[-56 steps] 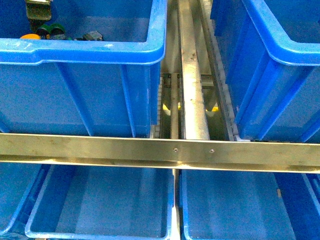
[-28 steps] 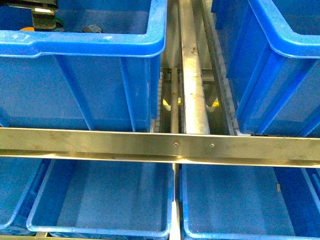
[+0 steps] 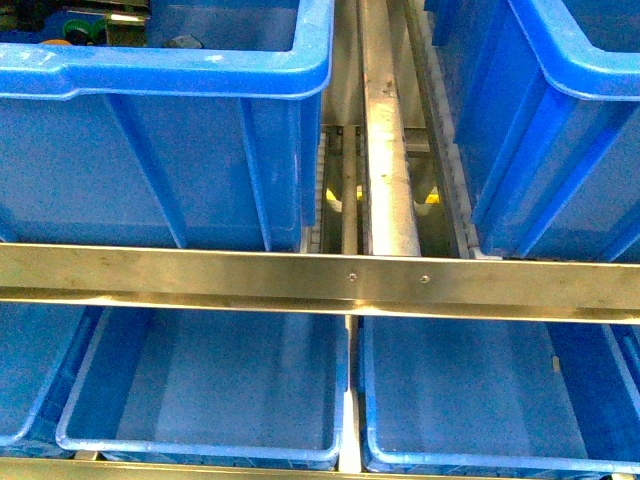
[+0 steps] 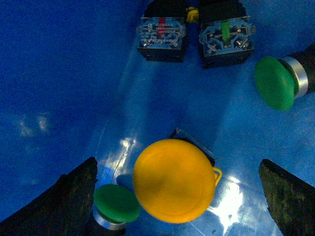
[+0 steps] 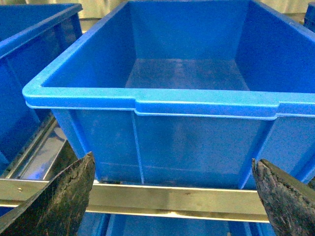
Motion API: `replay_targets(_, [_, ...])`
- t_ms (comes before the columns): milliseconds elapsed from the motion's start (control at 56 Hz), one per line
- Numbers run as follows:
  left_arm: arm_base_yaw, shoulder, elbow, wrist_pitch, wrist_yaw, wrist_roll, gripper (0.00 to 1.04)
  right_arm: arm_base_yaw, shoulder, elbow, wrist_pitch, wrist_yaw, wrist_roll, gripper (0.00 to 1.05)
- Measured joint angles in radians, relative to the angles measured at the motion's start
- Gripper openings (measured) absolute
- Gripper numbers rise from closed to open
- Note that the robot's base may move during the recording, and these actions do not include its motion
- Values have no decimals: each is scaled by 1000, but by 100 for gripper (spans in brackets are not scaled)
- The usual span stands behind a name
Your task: Pick red and yellow buttons and place in box
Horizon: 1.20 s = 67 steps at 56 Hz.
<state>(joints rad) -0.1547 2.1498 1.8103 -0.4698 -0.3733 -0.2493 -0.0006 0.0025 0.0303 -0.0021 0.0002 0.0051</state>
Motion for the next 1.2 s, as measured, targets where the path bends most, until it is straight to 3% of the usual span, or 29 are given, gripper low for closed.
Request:
replay_targets(161, [-2, 28, 22, -2, -7, 1, 93, 0, 0, 0, 0, 0, 0, 97])
replay_targets(357, [-3, 50, 34, 6, -27, 16, 61, 0, 0, 0, 0, 0, 0, 97])
replay_targets(553, [-3, 58, 35, 20, -44, 19, 35, 0, 0, 0, 0, 0, 0, 97])
replay_targets(821, [-5, 23, 1, 98, -29, 16, 33, 0, 0, 0, 0, 0, 0, 97])
replay_targets(1196, [-34, -354, -233, 293, 97, -21, 33, 0, 0, 0, 0, 0, 0, 97])
